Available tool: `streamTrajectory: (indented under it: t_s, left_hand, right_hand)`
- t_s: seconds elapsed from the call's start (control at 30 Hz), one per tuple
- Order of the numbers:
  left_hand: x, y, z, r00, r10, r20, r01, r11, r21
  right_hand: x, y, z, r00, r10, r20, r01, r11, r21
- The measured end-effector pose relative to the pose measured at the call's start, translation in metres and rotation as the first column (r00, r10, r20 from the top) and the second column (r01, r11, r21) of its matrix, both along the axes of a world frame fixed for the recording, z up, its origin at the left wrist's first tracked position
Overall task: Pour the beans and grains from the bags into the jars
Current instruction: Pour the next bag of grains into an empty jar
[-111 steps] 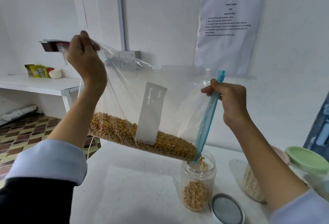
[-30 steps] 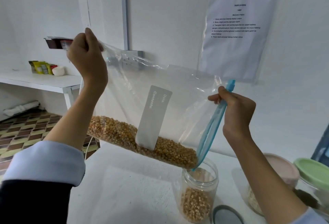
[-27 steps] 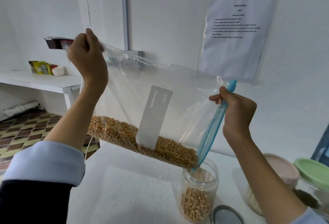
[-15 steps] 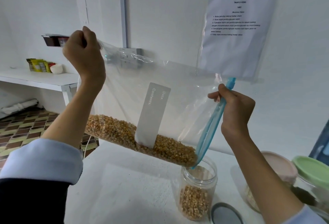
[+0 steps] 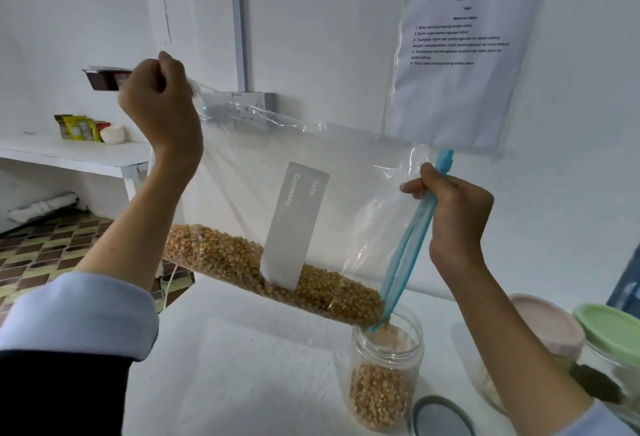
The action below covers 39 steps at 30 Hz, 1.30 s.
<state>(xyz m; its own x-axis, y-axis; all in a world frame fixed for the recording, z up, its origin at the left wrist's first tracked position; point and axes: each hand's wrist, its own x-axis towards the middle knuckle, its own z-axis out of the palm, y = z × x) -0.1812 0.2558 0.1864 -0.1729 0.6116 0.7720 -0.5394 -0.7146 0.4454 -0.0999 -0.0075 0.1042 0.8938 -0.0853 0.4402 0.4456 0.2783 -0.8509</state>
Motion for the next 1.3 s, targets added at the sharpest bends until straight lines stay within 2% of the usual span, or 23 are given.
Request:
streamTrajectory:
  t_s: [0.43, 0.77, 0.9, 1.3]
  left_hand:
    - [0.003, 0.001, 0.003, 1.000, -0.019, 0.017, 0.019, 1.000, 0.007]
    - [0.001, 0.002, 0.006, 0.999, -0.023, 0.028, 0.023, 1.000, -0.003]
    - [0.000, 0.000, 0.007, 0.999, -0.021, 0.031, 0.021, 1.000, 0.007]
    - [-0.005, -0.001, 0.011, 0.999, -0.020, 0.025, 0.020, 1.000, 0.012]
  right_hand:
    - [0.001, -0.002, 0.000, 0.999, 0.035, 0.010, -0.035, 0.999, 0.000]
    - [-0.003, -0.002, 0.000, 0.999, -0.006, 0.037, 0.003, 0.997, 0.073]
    - [-0.005, -0.004, 0.003, 0.998, 0.048, 0.040, -0.050, 0.998, 0.046]
    - [-0.007, -0.007, 0.007, 0.999, 0.046, 0.029, -0.048, 0.997, 0.061]
